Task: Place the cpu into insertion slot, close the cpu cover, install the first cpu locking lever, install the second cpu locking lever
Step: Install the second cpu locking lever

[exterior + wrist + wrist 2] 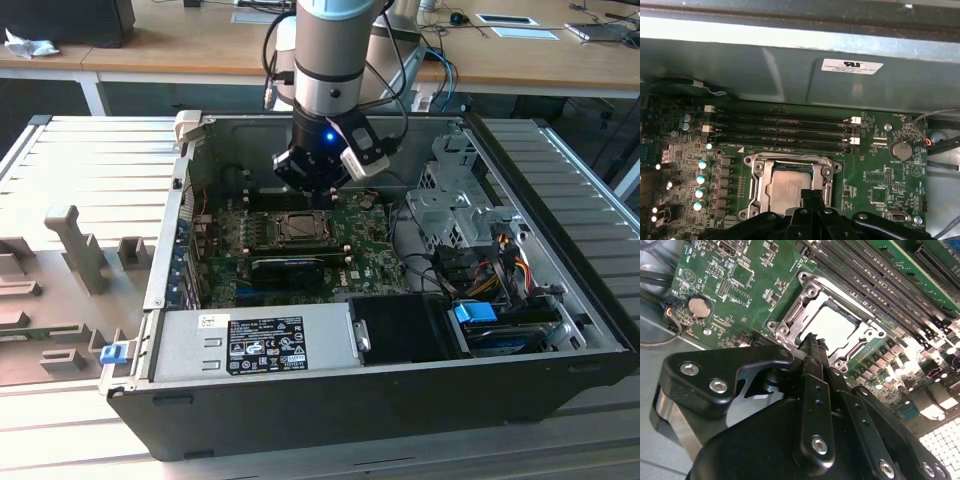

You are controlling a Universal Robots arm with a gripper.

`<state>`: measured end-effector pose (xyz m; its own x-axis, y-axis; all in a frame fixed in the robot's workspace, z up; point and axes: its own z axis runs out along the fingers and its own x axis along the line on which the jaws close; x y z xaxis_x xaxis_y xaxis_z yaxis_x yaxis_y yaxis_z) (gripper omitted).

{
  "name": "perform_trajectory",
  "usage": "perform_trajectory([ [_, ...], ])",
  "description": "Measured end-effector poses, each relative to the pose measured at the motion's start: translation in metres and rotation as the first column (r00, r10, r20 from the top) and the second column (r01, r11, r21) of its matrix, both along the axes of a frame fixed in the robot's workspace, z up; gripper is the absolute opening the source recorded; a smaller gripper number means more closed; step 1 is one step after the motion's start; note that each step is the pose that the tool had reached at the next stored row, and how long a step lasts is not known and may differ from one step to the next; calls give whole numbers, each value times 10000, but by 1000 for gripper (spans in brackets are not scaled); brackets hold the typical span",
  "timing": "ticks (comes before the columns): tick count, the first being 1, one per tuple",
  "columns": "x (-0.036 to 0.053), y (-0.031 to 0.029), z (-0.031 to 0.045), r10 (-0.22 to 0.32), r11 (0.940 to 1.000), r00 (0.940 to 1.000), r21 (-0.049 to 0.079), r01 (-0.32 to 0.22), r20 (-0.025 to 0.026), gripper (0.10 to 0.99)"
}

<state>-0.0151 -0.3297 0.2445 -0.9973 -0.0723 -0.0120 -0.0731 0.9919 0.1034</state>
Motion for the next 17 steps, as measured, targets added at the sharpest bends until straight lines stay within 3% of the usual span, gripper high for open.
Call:
perform_trajectory([
  [14,0,-42,0,-1,10000,10000,0,1,0,106],
  [17,0,-44,30,-1,10000,10000,0,1,0,106],
])
